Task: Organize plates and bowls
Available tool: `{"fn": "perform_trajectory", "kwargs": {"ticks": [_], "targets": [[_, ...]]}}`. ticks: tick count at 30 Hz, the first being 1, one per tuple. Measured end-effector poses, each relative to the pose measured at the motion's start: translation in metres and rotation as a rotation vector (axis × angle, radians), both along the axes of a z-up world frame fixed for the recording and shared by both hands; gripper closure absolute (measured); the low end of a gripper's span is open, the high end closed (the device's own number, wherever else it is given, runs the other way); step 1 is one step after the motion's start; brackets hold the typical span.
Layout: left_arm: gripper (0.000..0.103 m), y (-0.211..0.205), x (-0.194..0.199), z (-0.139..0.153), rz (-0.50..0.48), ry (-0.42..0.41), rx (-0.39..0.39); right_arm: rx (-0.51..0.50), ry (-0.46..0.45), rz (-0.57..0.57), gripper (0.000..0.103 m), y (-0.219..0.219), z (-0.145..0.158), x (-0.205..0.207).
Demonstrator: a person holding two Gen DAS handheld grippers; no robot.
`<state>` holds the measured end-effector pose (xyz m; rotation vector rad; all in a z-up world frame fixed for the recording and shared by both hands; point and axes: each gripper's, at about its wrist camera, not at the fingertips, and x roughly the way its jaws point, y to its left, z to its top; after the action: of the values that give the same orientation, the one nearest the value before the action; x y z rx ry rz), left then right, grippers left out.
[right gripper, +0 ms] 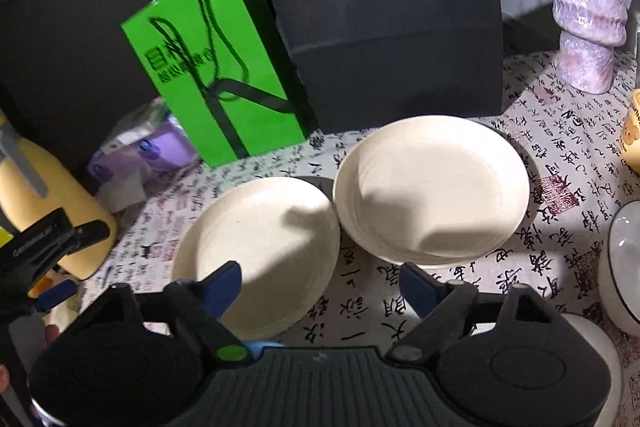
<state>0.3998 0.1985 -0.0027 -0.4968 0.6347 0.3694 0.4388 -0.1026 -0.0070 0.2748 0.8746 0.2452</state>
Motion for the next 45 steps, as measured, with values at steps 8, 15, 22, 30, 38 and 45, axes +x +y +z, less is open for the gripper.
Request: {"fn": "perform_trajectory", "kwargs": {"ticks": [8,15,22,30,38,45], "targets": [[0.022,0.024,0.011,-0.024,-0.016,-0.001,-0.043,-0.053,0.059,-0.023,0.050,0.024,-0.027,0.026],[0.028,0.011,0.019,-0.037,-0.127,-0.017,-0.037,-0.103,0.097,-0.045,0.072,0.035,-0.043,0.040],[0.037,0.000,0.031,-0.053,-0.186,0.032,-0.040,-0.104,0.130,-0.063,0.080,0.036,-0.054,0.052],[0.059,-0.002,0.040,-0.075,-0.216,0.065,-0.055,-0.125,0.135,-0.064,0.083,0.039,-0.061,0.059],[0.075,-0.006,0.045,-0.081,-0.253,0.072,-0.053,-0.176,0.123,-0.053,0.085,0.048,-0.063,0.062],[0.088,-0.005,0.045,-0.084,-0.254,0.082,-0.053,-0.226,0.104,-0.026,0.087,0.058,-0.064,0.064]]}}
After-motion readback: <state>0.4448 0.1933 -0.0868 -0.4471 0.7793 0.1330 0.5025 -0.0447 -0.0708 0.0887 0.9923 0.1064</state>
